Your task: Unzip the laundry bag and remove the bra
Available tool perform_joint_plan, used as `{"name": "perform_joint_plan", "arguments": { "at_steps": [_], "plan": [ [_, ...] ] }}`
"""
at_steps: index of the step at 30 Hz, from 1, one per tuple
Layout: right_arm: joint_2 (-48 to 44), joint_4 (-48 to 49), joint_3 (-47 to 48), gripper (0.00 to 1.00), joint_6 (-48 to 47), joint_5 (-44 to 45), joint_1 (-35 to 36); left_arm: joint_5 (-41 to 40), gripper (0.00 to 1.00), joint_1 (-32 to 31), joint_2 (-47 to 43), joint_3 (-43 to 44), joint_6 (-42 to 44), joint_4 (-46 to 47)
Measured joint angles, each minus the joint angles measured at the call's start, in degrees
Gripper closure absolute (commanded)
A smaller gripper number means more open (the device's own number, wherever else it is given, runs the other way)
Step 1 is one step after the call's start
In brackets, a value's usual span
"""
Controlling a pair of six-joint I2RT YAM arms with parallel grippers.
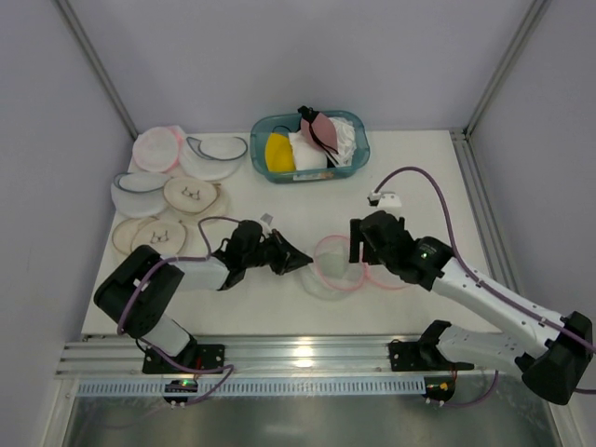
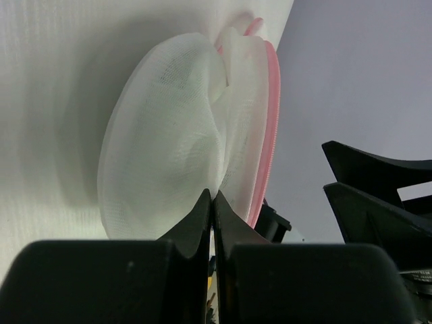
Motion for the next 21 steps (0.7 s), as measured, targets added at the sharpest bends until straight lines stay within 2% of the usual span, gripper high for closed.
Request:
{"name": "perform_joint_plan", "arguments": {
  "at_steps": [5, 9, 16, 21],
  "plan": [
    [7.82, 11.61, -2.62, 0.26, -4.61, -11.98, 0.02, -0.02, 1.00, 0.00, 0.00, -1.31, 0.11, -0.26],
    [14.01, 17.53, -4.50, 0.26, -6.03, -18.38, 0.02, -0.02, 1.00, 0.00, 0.00, -1.73, 0.11, -0.59],
    [19.98, 23.67, -5.81, 0.28, -6.56, -22.97, -0.13, -0.04, 1.00, 0.11, 0.00, -2.01, 0.13, -0.92],
    [23.93, 24.35, -6.49, 0.30, -6.29, -22.05, -0.44, -0.07, 1.00, 0.11, 0.00, -2.23, 0.15, -0.94]
  ]
}}
